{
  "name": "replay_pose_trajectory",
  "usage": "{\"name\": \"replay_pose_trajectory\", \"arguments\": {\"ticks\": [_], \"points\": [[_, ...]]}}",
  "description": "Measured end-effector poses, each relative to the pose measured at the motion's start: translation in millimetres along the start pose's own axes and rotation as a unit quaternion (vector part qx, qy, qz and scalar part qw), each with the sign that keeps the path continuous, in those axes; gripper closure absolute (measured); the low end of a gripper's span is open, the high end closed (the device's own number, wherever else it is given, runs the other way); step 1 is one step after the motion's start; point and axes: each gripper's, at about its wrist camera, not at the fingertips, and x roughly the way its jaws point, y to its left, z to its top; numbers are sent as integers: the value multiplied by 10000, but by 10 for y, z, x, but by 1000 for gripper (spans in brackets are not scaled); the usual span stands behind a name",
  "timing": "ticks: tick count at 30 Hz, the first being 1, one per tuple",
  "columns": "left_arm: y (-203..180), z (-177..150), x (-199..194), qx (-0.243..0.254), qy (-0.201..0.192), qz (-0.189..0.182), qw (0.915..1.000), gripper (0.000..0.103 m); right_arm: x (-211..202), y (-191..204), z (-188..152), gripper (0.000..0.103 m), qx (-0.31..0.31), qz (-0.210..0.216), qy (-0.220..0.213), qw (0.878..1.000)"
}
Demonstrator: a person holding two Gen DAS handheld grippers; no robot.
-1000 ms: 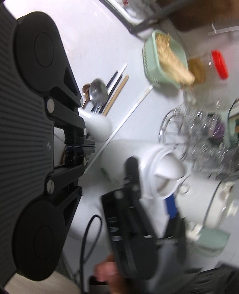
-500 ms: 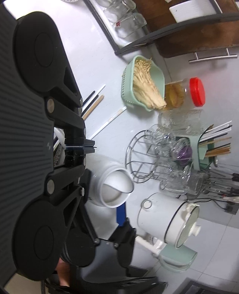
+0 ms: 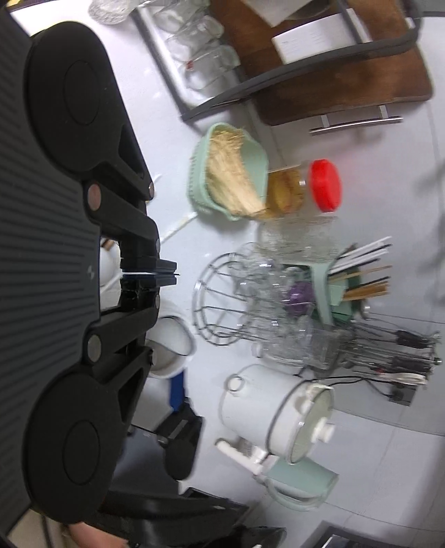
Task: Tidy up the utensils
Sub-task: 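Lift the metal fork and lower it into the mug with the left tool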
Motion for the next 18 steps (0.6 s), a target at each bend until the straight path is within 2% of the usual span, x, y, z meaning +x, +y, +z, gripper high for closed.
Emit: {"name": "replay_pose_trajectory", "arguments": {"ticks": [11, 18], "points": [[-116, 441, -198, -44, -461, -246, 9986, 102, 4, -17, 1, 16, -35, 67, -7, 10000], [-254, 660, -235, -124, -679, -709, 9951, 102, 5, -12, 0, 16, -36, 73, -12, 10000]]}}
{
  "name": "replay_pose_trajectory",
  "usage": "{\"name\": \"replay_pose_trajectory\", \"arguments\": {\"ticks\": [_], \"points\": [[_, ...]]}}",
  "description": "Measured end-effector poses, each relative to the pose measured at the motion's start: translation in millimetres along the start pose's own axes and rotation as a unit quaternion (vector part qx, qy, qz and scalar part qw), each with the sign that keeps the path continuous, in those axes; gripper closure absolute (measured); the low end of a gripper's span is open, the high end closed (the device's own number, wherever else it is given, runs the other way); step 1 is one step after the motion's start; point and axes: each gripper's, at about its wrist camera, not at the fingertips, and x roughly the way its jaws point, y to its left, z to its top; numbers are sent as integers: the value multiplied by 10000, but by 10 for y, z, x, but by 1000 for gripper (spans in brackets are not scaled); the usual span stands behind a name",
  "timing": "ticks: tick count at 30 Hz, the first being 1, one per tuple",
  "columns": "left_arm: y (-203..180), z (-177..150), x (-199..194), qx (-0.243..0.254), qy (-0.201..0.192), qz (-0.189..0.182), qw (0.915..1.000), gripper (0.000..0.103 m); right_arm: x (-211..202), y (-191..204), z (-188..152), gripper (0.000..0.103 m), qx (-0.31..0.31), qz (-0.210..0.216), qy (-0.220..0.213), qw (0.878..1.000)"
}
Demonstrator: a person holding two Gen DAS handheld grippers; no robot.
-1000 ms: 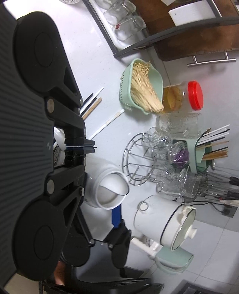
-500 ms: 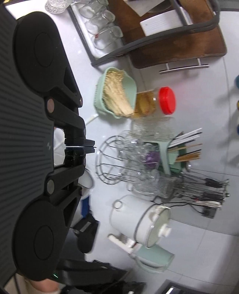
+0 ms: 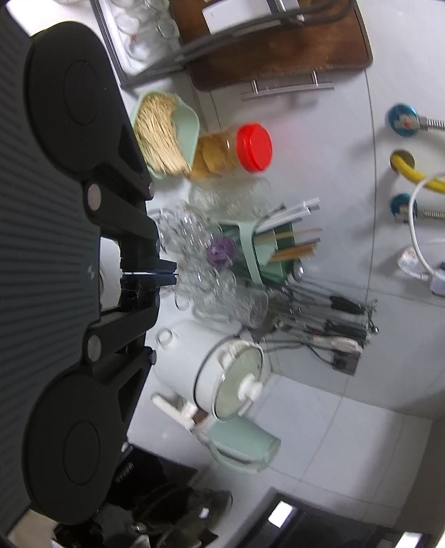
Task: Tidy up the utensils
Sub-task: 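Lift the metal fork and lower it into the mug with the left tool, then open the left tool to release the fork and withdraw from the mug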
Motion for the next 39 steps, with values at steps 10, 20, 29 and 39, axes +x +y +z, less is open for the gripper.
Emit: {"name": "replay_pose_trajectory", "arguments": {"ticks": [10, 20, 29, 39], "points": [[-240, 118, -8, -33, -4, -438, 9990, 102, 2, 2, 1, 16, -52, 33, 3, 10000], [-159, -31, 182, -421, 349, -662, 9963, 102, 2, 3, 0, 16, -42, 31, -2, 10000], [72, -332, 485, -732, 922, -481, 9919, 102, -1, -1, -12, 16, -19, 35, -37, 10000], [71, -465, 737, -657, 1611, -397, 9840, 102, 1, 15, -10, 16, 5, -28, -36, 10000]]}}
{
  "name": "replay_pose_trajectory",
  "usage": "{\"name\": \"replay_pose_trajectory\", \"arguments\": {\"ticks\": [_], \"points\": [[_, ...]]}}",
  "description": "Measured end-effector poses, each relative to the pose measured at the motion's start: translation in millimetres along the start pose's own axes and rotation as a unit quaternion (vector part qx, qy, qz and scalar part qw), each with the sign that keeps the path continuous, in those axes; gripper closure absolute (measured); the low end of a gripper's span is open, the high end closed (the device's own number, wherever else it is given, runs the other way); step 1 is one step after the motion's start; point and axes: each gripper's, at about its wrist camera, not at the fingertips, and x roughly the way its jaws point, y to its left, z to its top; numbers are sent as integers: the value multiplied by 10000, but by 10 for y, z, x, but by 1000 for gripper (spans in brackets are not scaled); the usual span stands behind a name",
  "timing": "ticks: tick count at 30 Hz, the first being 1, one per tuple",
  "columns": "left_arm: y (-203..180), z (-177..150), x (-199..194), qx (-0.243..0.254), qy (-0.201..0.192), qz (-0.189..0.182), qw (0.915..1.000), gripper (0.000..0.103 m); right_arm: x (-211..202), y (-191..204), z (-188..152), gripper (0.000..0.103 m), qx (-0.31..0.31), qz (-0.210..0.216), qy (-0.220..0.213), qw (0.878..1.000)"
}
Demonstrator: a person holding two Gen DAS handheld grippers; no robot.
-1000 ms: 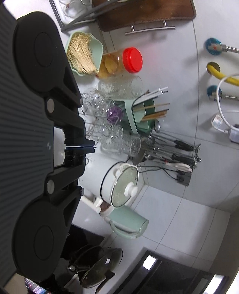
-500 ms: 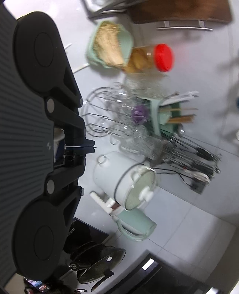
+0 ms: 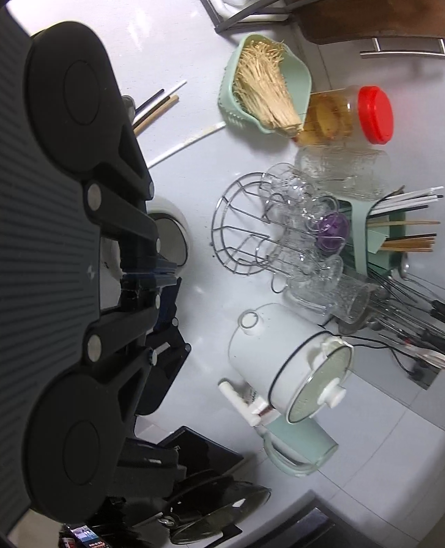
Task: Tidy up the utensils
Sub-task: 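Open the left tool to release the fork and withdraw from the mug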
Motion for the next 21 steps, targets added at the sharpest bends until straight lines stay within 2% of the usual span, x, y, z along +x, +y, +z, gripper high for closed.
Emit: {"name": "replay_pose_trajectory", "arguments": {"ticks": [4, 9, 21], "points": [[24, -2, 56, 5, 169, -46, 9998, 102, 1, 0, -3, 16, 21, -22, -4, 10000], [51, -6, 74, 32, 201, -54, 9998, 102, 11, 2, 4, 16, 30, -38, -4, 10000], [18, -18, -116, 147, -70, 9, 9999, 99, 22, 5, 6, 16, 26, -39, -2, 10000]]}}
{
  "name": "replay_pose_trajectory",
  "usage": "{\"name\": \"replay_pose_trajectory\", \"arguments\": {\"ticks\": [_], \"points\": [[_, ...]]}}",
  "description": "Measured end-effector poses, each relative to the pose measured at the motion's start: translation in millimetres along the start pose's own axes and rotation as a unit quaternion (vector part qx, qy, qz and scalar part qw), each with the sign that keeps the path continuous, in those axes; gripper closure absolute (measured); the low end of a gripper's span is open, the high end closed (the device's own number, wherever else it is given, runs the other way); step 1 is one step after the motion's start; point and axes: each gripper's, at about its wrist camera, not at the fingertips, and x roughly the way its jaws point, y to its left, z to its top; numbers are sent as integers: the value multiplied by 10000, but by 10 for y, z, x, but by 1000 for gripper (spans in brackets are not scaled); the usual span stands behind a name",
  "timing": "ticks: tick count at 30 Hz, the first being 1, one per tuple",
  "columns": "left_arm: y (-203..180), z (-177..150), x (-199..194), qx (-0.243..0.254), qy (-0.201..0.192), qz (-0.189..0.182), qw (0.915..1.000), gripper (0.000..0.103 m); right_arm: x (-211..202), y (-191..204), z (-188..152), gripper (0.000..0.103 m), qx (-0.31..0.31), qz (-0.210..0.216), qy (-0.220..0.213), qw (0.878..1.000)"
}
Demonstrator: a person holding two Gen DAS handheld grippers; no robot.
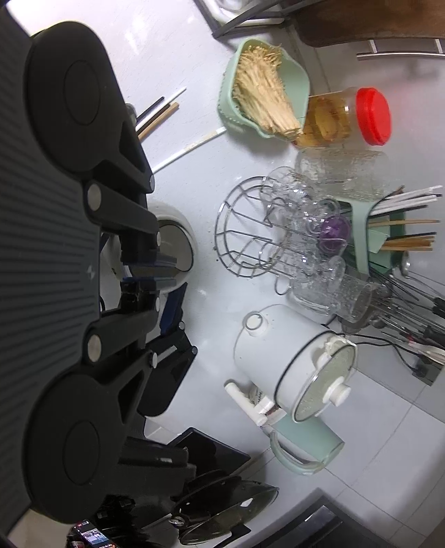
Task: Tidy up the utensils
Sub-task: 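Open the left tool to release the fork and withdraw from the mug, then move the left tool down to the white ceramic spoon in the utensil pile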
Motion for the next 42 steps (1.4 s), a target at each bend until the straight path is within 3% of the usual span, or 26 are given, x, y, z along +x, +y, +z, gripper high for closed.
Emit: {"name": "replay_pose_trajectory", "arguments": {"ticks": [15, 18, 23, 26, 32, 42], "points": [[3, -103, -469, -76, -553, 436, 9975, 97, 6, 14, -8, 16, 25, -44, -49, 10000], [35, -172, -564, -96, -612, 492, 9969, 82, 5, 16, -6, 16, 44, -53, -40, 10000], [122, -317, -725, -264, -815, 844, 9927, 43, 10, 17, -2, 16, 89, -71, -22, 9999], [214, -411, -802, -427, -916, 1030, 9895, 35, 13, 13, 4, 16, 126, -71, 11, 9999], [441, -726, -923, -675, -993, 1345, 9836, 35, 23, 17, 22, 16, 147, -88, 101, 9998], [579, -1290, -731, -695, -608, 1326, 9869, 35, 40, -13, 51, 16, 13, 26, 243, 9997]]}}
